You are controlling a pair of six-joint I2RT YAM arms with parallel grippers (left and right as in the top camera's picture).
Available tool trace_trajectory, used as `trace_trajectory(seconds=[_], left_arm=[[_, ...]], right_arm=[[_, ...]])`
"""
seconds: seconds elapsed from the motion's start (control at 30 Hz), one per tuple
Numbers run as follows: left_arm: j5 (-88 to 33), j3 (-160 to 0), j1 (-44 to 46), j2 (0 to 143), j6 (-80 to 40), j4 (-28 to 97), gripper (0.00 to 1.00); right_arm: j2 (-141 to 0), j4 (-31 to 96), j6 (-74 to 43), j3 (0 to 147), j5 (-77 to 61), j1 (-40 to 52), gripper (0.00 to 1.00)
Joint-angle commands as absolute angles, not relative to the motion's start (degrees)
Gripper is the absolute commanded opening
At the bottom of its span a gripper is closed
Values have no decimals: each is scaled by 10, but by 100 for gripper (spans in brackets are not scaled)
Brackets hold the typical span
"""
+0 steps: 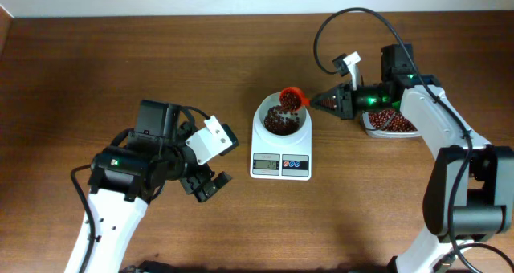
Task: Scoop and weigh 50g on scale
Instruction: 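Carry the filled scoop over the white bowl on the scale, then tilt the scoop to pour beans into the bowl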
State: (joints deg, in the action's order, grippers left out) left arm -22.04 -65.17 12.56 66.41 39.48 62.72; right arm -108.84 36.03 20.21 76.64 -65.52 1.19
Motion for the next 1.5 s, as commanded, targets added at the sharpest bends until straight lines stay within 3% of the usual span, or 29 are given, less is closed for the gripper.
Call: trace_trajectory(seconds=[0.0, 0.07, 0.13, 0.2, 0.43, 0.5, 0.57, 0.67, 0.77, 0.97, 1.07, 1.13, 1.23, 1.3, 1.37, 1.47], left_arm=[[-221, -656, 123, 656, 402, 626, 99], [-221, -656, 123, 656, 402, 626, 99], [-221, -656, 123, 656, 402, 626, 99], [-221, -656, 123, 656, 402, 626, 99], [-221, -656, 123, 656, 402, 626, 99], [-221, -656, 123, 656, 402, 626, 99], [-221, -656, 123, 656, 402, 626, 99], [-221, -656, 123, 656, 402, 626, 99], [-221, -656, 123, 656, 402, 626, 99], [-221, -656, 123, 656, 402, 626, 99], [-221, -656, 123, 656, 402, 626, 99], [-221, -656, 123, 656, 402, 626, 99], [-221, -656, 123, 656, 402, 626, 99], [-221, -656, 123, 656, 402, 626, 99], [-221, -656, 123, 656, 402, 626, 99], [-221, -656, 123, 656, 402, 626, 99]], right_arm=[[-1093, 344, 206, 768, -707, 19, 4], [-1093, 324, 126, 768, -648, 19, 4], [-1093, 324, 192, 768, -732, 22, 4], [-1093, 311, 118, 768, -640, 23, 4], [-1093, 326, 128, 768, -628, 23, 4], [-1093, 326, 166, 768, -693, 23, 4], [-1093, 325, 98, 768, -589, 22, 4], [-1093, 348, 198, 768, -707, 22, 4], [-1093, 343, 117, 768, -611, 22, 4], [-1093, 339, 122, 768, -673, 22, 4], [-1093, 339, 46, 768, -572, 22, 4], [-1093, 339, 109, 768, -675, 22, 4], [-1093, 340, 75, 768, -621, 22, 4], [-1093, 340, 128, 768, -691, 22, 4], [-1093, 343, 87, 768, -624, 22, 4], [-1093, 347, 123, 768, -662, 22, 4]])
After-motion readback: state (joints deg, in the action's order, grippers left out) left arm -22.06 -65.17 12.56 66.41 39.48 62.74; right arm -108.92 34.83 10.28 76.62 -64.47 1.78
